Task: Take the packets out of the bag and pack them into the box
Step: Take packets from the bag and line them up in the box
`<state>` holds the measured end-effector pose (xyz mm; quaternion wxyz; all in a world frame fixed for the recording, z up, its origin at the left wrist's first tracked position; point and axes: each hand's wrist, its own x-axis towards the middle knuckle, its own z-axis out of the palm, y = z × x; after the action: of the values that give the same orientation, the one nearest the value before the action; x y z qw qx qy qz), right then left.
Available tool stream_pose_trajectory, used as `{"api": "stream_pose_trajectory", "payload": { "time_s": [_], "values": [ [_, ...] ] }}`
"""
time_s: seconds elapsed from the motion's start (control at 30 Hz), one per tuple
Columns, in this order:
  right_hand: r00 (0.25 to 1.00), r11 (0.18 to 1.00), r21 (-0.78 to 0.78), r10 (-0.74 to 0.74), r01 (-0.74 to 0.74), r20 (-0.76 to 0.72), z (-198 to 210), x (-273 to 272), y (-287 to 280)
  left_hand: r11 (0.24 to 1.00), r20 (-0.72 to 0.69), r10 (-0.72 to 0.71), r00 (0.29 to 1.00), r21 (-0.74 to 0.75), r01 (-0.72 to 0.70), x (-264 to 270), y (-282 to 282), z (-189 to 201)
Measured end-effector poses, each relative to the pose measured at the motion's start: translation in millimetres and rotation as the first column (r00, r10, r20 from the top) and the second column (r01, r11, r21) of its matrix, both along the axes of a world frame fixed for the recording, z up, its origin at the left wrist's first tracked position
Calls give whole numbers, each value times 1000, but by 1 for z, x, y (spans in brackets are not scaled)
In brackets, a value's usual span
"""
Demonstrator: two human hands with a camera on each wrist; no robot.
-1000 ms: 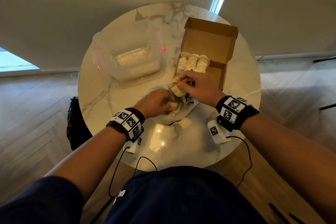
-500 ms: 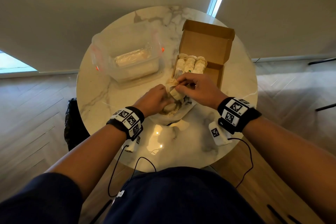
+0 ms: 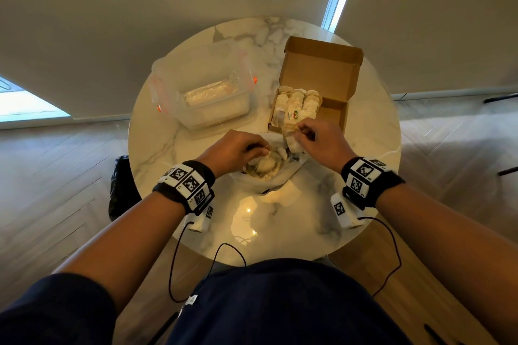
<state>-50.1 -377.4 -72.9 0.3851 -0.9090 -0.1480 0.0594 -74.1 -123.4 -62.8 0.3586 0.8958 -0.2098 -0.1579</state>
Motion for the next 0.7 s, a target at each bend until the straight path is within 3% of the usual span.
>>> {"api": "stream_pose_trajectory", "payload": {
  "time_s": [0.2, 0.47, 0.7],
  "values": [
    [992, 991, 97, 101, -94, -72, 1, -2, 11, 991, 38, 7, 999, -131, -2, 3, -13, 21],
    [951, 960, 217, 222, -175, -216, 11, -10, 17, 999, 300, 11, 954, -32, -2, 2, -15, 13],
    [936, 956, 241, 232, -169, -264, 9, -13, 13, 998, 202, 29, 979, -53, -19, 0, -20, 15]
  ]
}}
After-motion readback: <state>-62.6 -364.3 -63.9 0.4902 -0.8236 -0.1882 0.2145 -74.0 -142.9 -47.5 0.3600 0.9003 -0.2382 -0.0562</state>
